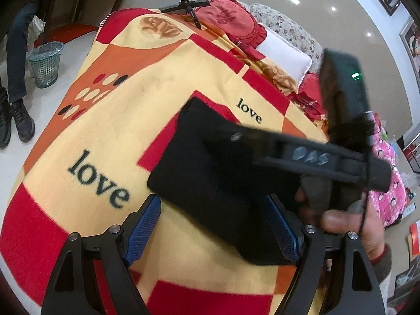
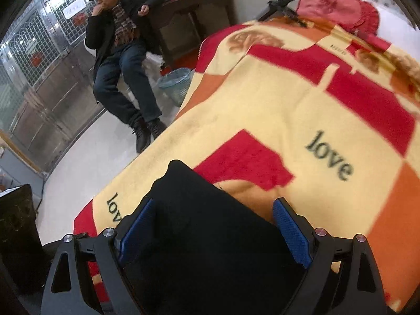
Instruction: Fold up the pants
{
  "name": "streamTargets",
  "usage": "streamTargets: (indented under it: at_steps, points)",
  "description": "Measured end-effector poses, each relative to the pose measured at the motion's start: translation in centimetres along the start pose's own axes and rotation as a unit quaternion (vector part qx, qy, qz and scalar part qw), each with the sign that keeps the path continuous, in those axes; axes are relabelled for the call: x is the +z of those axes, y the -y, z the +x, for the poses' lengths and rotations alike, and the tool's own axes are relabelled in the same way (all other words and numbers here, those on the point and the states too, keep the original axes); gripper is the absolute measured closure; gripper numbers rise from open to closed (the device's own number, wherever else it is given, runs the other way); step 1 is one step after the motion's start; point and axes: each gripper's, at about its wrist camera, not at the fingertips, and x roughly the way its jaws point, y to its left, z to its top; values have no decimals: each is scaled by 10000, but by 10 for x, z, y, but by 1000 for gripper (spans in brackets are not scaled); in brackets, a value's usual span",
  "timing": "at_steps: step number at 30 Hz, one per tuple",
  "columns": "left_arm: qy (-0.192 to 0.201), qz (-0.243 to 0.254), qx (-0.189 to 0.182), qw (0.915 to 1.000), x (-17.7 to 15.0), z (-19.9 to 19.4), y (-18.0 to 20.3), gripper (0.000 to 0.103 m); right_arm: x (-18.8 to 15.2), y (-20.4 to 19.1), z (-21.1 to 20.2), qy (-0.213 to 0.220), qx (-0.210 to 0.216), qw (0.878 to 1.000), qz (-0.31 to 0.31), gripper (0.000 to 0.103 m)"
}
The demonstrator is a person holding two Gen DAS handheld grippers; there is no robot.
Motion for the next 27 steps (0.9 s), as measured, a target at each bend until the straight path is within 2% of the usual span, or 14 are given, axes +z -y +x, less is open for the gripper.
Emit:
streamTargets:
  at_steps: [1,2,3,4,6,7,9,13,15,19,20,24,27]
  points:
    - [28,-19,-53,10000,0,1,-1,22,0,1,4,-21,55,10000,24,20]
    - [48,-44,-116,9999,0,2,-3,24,-2,1,4,79,45,10000,26,33]
    - [72,-80,-202,9997,2,4,-5,25,-2,3,3,118,104,9998,82,42]
    - [70,-89,-288,9995,2,5,-6,30,-4,6,1,148,218,9994,216,43]
    - [-103,-61,-382,9992,4,12,-7,67,-6,11,-5,245,321,9984,387,52]
    - [-169,-33,-399,9991,4,14,-7,67,-7,12,-7,271,369,9981,424,54]
    - [-60,117,-417,9990,5,8,-1,71,-8,13,-16,345,499,9970,479,62]
    - [153,572,-578,9966,8,-10,22,78,-12,13,-49,719,756,9932,526,66]
    - [262,822,-721,9937,9,-21,38,81,-17,15,-78,1040,829,9893,599,66]
    - [271,1341,-1184,9835,4,-32,75,87,-29,23,-128,1505,719,9840,618,66]
    - [232,1536,-1289,9794,0,-30,88,87,-33,28,-141,1621,681,9823,653,72]
    - [-1,2009,-1403,9695,-13,-11,117,87,-57,50,-173,1859,416,9778,870,74]
    - [-236,2071,-1390,9681,-18,11,122,87,-80,73,-185,1882,220,9744,1206,71]
